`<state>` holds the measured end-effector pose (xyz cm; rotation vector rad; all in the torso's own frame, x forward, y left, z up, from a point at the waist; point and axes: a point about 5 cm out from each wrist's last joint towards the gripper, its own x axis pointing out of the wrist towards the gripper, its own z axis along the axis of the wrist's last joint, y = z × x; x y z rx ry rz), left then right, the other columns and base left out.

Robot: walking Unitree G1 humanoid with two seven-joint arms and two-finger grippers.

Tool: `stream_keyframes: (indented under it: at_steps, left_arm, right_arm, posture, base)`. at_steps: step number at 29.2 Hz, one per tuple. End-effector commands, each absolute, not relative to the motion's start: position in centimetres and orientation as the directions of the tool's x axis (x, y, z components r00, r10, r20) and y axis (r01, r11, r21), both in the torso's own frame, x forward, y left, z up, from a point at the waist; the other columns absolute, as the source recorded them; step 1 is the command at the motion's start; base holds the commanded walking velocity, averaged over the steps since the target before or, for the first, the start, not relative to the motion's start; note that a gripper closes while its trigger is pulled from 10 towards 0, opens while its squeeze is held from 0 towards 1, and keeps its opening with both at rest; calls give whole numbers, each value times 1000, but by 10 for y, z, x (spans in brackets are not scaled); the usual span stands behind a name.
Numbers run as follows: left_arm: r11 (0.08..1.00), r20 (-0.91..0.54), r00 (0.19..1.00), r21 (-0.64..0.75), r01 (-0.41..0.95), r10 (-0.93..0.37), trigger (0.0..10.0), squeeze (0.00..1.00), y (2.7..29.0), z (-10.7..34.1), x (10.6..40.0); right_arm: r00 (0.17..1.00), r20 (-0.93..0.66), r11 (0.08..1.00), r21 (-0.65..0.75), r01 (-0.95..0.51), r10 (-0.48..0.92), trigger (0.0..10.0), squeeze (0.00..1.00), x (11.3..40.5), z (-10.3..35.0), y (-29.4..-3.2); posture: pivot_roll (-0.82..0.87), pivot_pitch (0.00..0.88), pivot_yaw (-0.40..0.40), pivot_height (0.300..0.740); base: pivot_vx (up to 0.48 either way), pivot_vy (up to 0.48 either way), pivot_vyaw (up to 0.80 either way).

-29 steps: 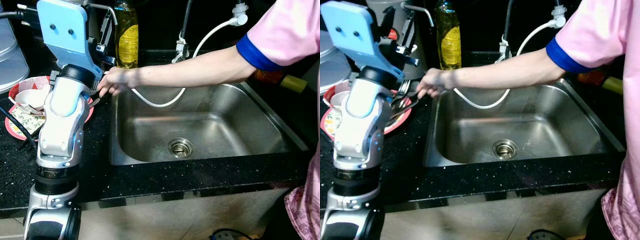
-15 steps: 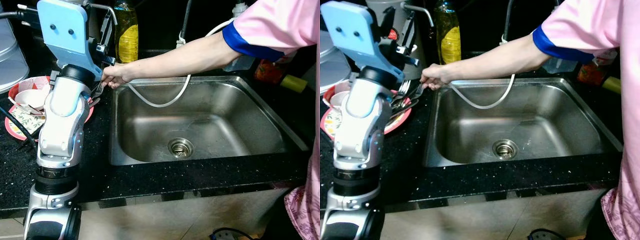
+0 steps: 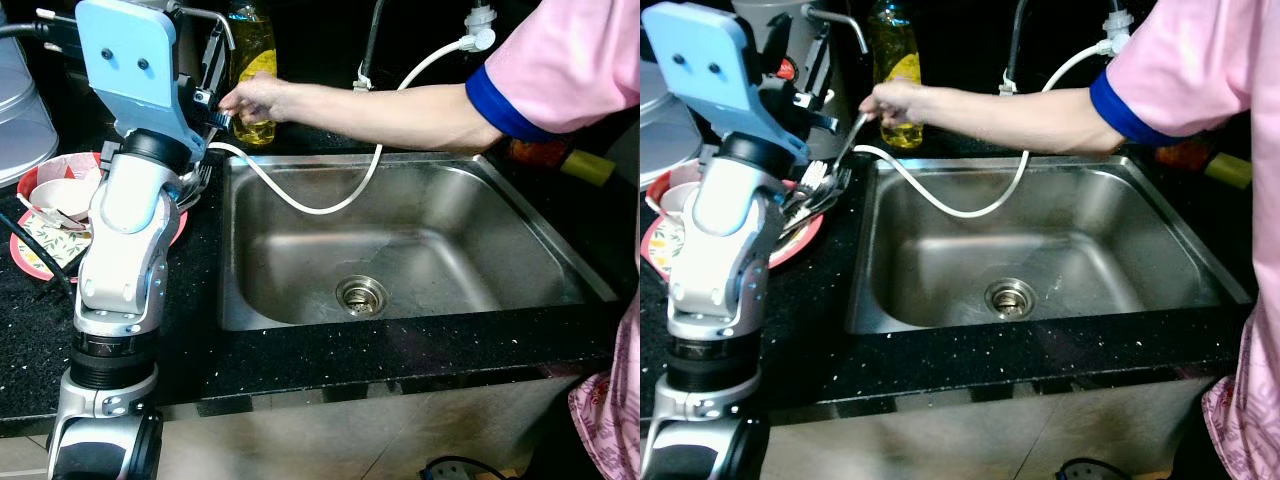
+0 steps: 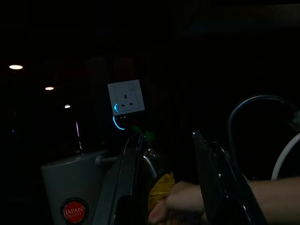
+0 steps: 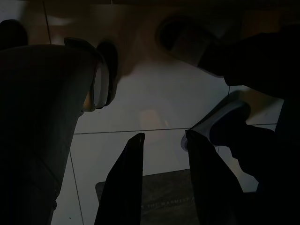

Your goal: Kitchen organization

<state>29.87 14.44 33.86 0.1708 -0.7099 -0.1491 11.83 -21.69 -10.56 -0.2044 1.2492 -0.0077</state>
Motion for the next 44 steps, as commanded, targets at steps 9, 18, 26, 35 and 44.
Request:
stream_keyframes:
  at_steps: [9,18,26,35,44]
  left_arm:
    - [973,627,751,212,90,-206,10000,0,141,336,301]
    - [973,626,753,211,89,-205,10000,0,141,336,301]
    - [974,625,753,210,88,-203,10000,0,141,336,301]
    - [974,625,753,211,89,-204,10000,0,141,336,301]
    - [974,625,753,210,90,-204,10000,0,141,336,301]
  right_arm:
    - [316,-940,980,-169,-107,-127,10000,0,116,-106,-220]
    - [311,-942,980,-167,-106,-127,10000,0,114,-106,-220]
    - [310,-942,981,-166,-103,-127,10000,0,113,-107,-219]
    - [309,-943,981,-165,-102,-126,10000,0,113,-107,-219]
    - [307,-943,981,-165,-100,-127,10000,0,112,-107,-219]
  posture:
    - [214,0,-27,740]
    - [213,0,-27,740]
    - [214,0,-27,740]
    - [215,0,-27,740]
    - [212,0,-27,740]
  base:
    - [0,0,0]
    - [0,0,0]
    - [0,0,0]
    - [0,0,0]
    - [0,0,0]
